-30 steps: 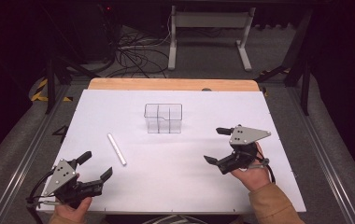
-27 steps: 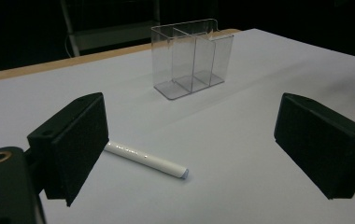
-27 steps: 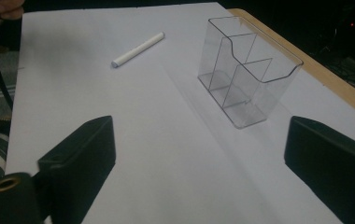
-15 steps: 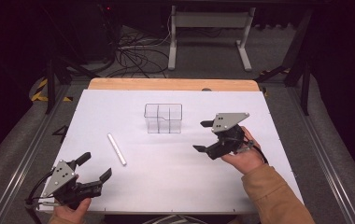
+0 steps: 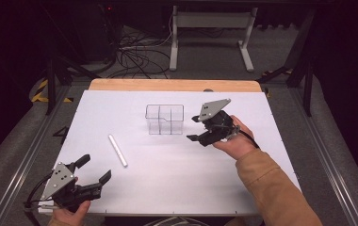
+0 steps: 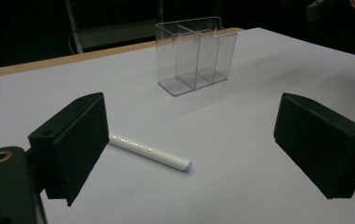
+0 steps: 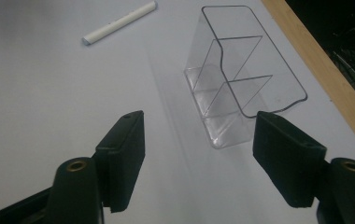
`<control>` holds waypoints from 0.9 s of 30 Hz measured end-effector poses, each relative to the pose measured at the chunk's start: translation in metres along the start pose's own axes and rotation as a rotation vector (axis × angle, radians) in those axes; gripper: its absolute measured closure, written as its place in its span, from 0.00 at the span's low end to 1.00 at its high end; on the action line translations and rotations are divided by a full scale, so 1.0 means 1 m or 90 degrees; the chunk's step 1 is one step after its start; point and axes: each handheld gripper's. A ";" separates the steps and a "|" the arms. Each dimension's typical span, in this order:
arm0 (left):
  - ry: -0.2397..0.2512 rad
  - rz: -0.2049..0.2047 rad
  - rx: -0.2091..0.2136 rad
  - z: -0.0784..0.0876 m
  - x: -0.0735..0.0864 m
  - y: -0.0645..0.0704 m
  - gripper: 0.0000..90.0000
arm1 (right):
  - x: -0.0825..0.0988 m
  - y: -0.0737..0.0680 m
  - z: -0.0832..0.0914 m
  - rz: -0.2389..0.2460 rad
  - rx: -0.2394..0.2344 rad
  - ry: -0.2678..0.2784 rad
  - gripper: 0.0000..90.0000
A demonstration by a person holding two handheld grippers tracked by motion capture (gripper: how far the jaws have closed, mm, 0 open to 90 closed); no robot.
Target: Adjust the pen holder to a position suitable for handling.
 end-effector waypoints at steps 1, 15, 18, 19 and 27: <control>-0.001 0.001 0.001 0.000 0.000 0.000 0.12 | -0.002 0.001 -0.002 0.002 0.002 -0.006 0.40; -0.002 0.004 0.008 -0.001 0.000 -0.002 0.12 | -0.028 0.018 -0.035 0.022 0.002 -0.060 0.45; -0.003 0.002 0.008 -0.001 0.000 -0.001 0.12 | -0.033 0.021 -0.041 0.030 0.005 -0.069 0.46; 0.000 0.002 0.011 -0.002 0.000 -0.001 0.12 | -0.035 0.022 -0.043 0.031 0.005 -0.071 0.46; -0.001 0.005 0.013 -0.003 0.000 -0.002 0.12 | -0.041 0.029 -0.055 0.026 0.009 -0.089 0.47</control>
Point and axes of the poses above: each handheld gripper's, and its own axes: z roughly backward along the jaws, x roughly out of its underside, y roughly to its right, and after that the axes turned 15 degrees about -y, right-handed
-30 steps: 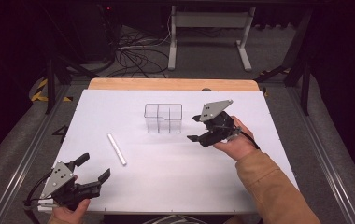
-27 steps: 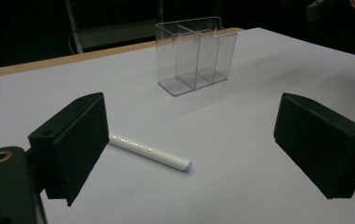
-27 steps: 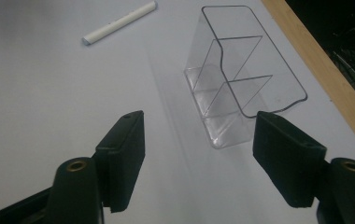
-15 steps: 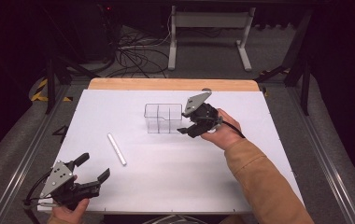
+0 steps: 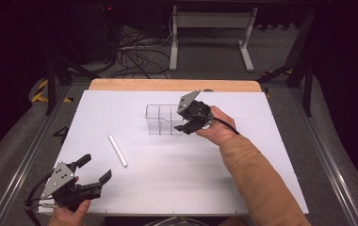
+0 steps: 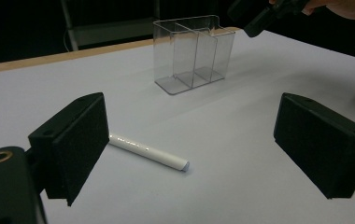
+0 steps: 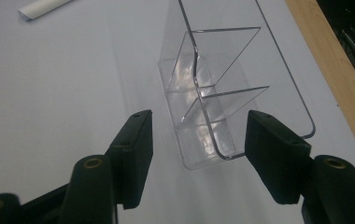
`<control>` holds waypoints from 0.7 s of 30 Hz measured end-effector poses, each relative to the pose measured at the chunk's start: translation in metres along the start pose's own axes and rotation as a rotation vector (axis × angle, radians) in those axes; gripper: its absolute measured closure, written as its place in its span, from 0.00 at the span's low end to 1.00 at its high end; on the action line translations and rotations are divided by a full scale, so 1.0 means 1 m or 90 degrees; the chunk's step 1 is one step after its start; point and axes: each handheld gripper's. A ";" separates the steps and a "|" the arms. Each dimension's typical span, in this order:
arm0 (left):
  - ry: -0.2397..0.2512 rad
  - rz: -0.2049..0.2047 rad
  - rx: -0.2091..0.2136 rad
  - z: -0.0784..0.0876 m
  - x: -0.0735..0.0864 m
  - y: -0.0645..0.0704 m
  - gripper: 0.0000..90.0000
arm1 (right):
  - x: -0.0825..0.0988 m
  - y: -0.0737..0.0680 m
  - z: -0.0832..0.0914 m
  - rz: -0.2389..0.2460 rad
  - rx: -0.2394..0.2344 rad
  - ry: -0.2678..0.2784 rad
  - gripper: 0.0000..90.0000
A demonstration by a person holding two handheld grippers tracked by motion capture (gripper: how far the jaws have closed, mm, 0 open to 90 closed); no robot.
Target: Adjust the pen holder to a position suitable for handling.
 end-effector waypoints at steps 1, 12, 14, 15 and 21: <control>0.000 -0.001 0.000 0.000 0.000 0.000 0.12 | 0.000 0.001 0.000 0.006 -0.001 -0.006 0.47; 0.001 -0.001 0.001 0.000 -0.001 0.000 0.12 | -0.002 0.006 -0.011 0.000 -0.024 -0.010 0.50; -0.001 -0.003 0.002 -0.001 -0.001 0.000 0.12 | -0.003 0.007 -0.015 -0.007 -0.025 -0.013 0.51; -0.001 -0.003 0.002 -0.001 -0.001 0.001 0.12 | -0.003 0.007 -0.015 -0.007 -0.025 -0.013 0.51; -0.001 -0.002 0.003 -0.001 -0.001 0.000 0.13 | -0.004 0.014 -0.023 -0.019 -0.043 -0.014 0.58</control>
Point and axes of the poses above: each handheld gripper's, and its own axes: z roughly backward along the jaws, x roughly out of its underside, y roughly to its right, and after that the axes turned 15 degrees about -y, right-handed
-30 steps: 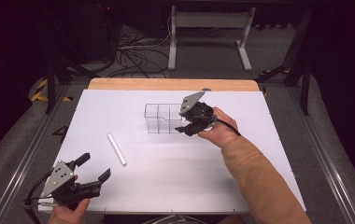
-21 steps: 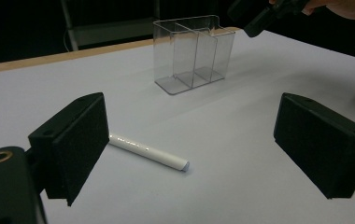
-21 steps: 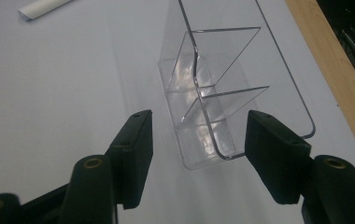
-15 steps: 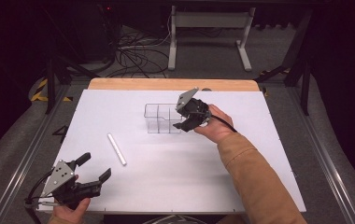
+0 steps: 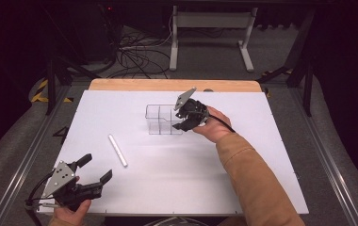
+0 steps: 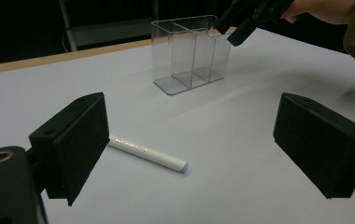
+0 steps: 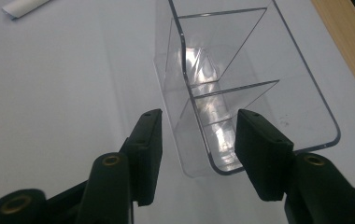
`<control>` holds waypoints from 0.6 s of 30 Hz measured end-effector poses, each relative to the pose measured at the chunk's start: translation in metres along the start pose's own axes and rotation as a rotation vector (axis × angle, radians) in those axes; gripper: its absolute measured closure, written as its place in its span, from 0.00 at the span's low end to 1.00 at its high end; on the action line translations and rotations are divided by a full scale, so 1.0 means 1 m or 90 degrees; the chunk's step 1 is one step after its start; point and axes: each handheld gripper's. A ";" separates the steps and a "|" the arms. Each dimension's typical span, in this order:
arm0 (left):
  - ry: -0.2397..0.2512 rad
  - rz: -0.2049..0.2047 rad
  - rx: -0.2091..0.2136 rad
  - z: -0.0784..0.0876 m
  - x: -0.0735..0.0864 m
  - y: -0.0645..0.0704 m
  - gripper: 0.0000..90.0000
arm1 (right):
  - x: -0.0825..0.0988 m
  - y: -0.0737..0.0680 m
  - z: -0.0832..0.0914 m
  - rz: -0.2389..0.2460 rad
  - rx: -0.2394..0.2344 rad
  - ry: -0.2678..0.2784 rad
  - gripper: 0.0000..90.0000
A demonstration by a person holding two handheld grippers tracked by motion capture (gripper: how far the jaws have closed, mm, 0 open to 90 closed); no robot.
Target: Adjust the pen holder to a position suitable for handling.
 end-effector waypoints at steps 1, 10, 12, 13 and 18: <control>-0.002 0.000 0.000 0.000 0.000 0.000 0.12 | -0.001 0.001 -0.001 -0.002 -0.002 -0.002 0.59; 0.000 0.001 0.002 0.000 0.000 -0.001 0.13 | -0.012 0.003 -0.017 0.020 0.001 -0.056 0.66; 0.000 0.000 0.003 0.000 0.001 -0.001 0.13 | -0.014 0.003 -0.020 0.028 0.004 -0.065 0.68; 0.000 0.001 0.003 0.000 0.001 -0.001 0.13 | -0.014 0.002 -0.021 0.018 0.002 -0.068 0.68; 0.000 0.001 0.004 0.000 0.001 -0.001 0.13 | -0.017 0.002 -0.028 0.029 0.005 -0.089 0.73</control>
Point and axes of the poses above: each handheld gripper's, and its own axes: z roughly backward along the jaws, x roughly out of its underside, y roughly to its right, and after that the axes turned 15 degrees about -y, right-handed
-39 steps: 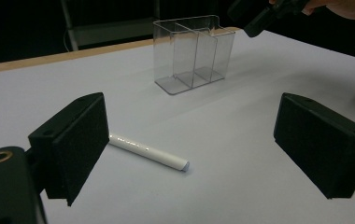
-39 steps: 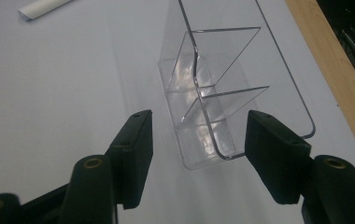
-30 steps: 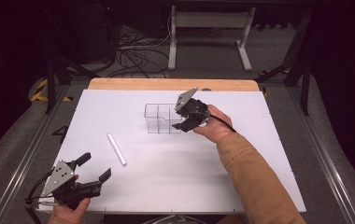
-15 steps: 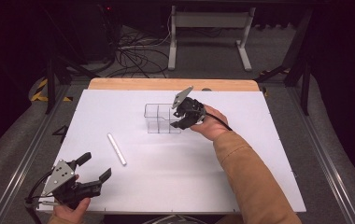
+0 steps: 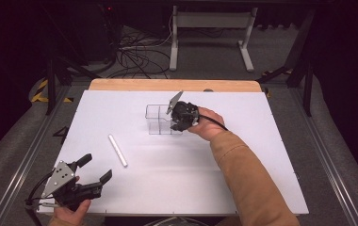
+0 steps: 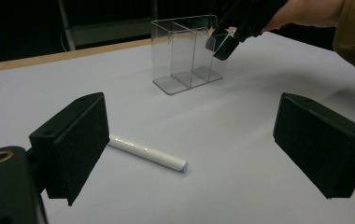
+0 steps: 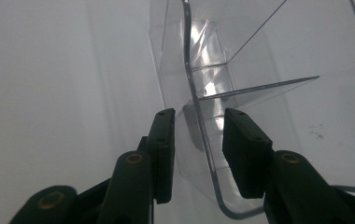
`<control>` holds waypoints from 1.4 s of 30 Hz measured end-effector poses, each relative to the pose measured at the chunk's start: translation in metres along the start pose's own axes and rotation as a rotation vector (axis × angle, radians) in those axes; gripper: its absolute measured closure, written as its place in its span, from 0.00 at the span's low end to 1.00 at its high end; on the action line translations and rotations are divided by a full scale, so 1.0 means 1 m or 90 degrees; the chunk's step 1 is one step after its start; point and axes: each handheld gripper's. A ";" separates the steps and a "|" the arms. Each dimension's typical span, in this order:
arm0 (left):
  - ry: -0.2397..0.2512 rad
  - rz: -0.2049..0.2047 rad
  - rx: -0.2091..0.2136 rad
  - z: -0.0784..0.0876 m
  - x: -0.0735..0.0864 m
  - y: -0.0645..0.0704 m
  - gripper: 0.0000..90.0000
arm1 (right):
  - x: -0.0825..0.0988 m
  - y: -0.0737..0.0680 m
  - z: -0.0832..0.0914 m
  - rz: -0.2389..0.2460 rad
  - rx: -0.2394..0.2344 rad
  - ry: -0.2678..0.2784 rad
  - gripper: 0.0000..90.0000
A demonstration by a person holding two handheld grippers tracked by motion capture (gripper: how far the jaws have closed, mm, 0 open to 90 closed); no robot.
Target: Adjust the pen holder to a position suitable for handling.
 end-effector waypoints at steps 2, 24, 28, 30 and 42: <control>0.000 0.000 0.000 0.000 0.000 0.000 0.13 | -0.002 -0.001 -0.002 0.004 -0.001 -0.012 0.75; -0.001 0.002 0.001 -0.001 0.000 0.000 0.13 | -0.001 -0.009 0.003 0.068 0.000 -0.024 0.93; -0.001 0.002 0.001 0.000 0.001 0.000 0.12 | 0.000 -0.012 0.007 0.077 0.006 -0.027 0.97; -0.001 0.002 0.001 0.000 0.001 0.000 0.13 | 0.001 -0.012 0.008 0.076 0.006 -0.025 0.97; -0.004 0.000 -0.001 -0.001 0.000 0.001 0.13 | 0.026 -0.017 0.038 0.072 -0.044 -0.004 0.98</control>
Point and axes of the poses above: each handheld gripper's, and its own axes: z roughly backward along the jaws, x roughly out of its underside, y roughly to its right, and after that the axes turned 15 degrees about -y, right-handed
